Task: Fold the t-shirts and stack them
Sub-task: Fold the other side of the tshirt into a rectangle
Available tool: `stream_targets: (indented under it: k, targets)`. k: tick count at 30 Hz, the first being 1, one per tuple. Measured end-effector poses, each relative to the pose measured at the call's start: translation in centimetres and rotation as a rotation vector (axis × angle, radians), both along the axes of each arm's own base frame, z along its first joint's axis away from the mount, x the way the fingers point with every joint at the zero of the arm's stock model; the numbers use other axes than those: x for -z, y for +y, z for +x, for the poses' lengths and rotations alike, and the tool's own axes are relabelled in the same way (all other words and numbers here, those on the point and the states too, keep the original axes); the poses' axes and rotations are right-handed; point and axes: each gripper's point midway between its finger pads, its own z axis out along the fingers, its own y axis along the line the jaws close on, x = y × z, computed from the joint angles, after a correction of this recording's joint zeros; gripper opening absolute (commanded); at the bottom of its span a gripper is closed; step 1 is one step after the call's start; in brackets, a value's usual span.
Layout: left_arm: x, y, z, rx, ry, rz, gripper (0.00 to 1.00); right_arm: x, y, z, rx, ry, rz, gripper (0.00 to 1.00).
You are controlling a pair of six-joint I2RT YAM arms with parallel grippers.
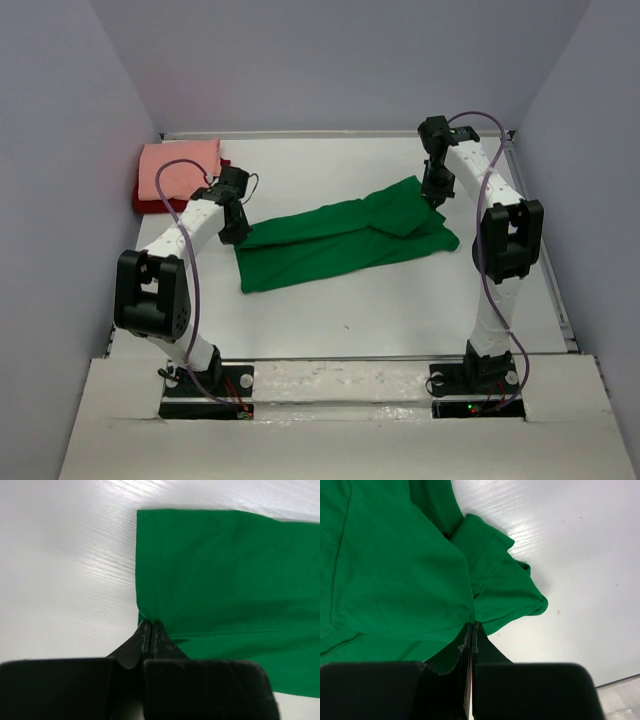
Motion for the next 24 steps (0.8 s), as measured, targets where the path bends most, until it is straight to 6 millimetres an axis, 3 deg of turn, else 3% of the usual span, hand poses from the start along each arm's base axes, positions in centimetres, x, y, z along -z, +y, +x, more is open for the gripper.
stream_targets:
  k: [5, 10, 16, 17, 21, 22, 24]
  targets:
    - [1.0, 0.1, -0.6, -0.015, 0.018, -0.004, 0.12, 0.1, -0.1, -0.1, 0.008, 0.0, -0.007, 0.0]
    - [2.1, -0.1, -1.1, -0.022, 0.037, -0.013, 0.16, 0.0, -0.2, -0.1, 0.008, -0.003, -0.007, 0.0]
    - [4.7, -0.6, -1.8, -0.02, 0.089, -0.038, 0.52, -0.1, -0.2, -0.1, 0.007, -0.003, -0.007, 0.0]
    - [5.1, -0.8, -2.0, -0.022, 0.099, -0.05, 0.62, -0.1, -0.1, -0.1, 0.007, -0.003, -0.006, 0.0]
    - [5.9, -1.2, -2.7, -0.028, 0.118, -0.08, 0.75, -0.1, -0.1, -0.1, 0.007, -0.003, -0.005, 0.0]
    - [6.0, -1.3, -2.8, -0.033, 0.12, -0.083, 0.83, -0.1, -0.1, -0.1, 0.007, -0.003, -0.005, 0.01]
    - [6.1, -1.3, -3.0, -0.047, 0.122, -0.089, 0.88, -0.1, -0.1, -0.1, 0.008, -0.003, -0.005, 0.07]
